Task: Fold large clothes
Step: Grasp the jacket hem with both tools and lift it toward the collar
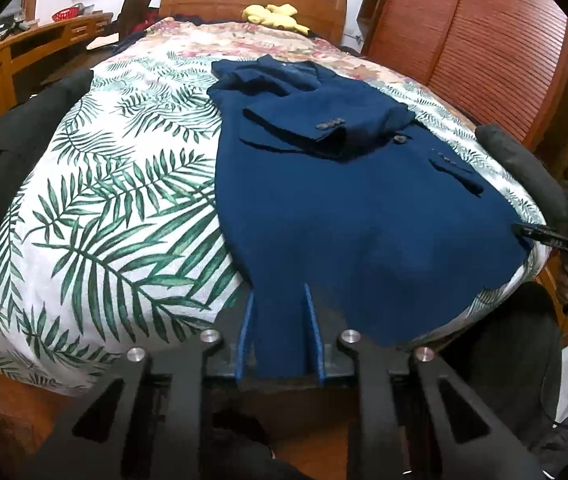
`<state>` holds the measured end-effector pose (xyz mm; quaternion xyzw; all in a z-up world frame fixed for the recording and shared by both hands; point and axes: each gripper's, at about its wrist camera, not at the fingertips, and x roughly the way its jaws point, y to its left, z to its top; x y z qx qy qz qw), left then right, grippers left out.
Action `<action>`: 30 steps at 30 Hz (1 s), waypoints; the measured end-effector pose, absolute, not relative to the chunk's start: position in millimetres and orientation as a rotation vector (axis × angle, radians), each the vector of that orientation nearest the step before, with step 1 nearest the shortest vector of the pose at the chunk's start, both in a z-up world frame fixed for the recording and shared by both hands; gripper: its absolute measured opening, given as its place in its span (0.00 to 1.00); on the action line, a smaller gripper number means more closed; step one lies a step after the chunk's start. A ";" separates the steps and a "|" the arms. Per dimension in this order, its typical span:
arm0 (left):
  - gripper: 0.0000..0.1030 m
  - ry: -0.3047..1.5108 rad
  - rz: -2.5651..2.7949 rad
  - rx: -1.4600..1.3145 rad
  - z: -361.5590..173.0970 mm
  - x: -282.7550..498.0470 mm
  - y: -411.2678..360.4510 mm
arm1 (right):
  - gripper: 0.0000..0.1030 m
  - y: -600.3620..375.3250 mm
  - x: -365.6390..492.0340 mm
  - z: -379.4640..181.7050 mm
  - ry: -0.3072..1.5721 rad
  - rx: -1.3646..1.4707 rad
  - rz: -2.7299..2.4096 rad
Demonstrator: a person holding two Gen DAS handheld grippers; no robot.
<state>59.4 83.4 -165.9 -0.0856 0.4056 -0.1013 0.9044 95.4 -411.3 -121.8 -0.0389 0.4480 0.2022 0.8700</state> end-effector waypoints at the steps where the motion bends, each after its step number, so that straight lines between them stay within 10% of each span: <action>1: 0.17 0.832 -0.213 -0.180 -164.3 58.7 83.7 | 0.31 -411.3 95.6 -121.8 0.937 -0.084 0.424; 9: 0.01 0.810 -0.234 -0.151 -148.2 60.1 78.0 | 0.31 -408.5 96.2 -119.4 0.949 -0.092 0.417; 13: 0.00 0.746 -0.243 -0.137 -115.1 59.7 75.7 | 0.04 -403.6 101.0 -109.4 0.943 -0.107 0.447; 30: 0.00 0.476 -0.251 -0.062 53.3 85.8 69.9 | 0.02 -377.5 99.5 76.4 0.506 -0.007 0.537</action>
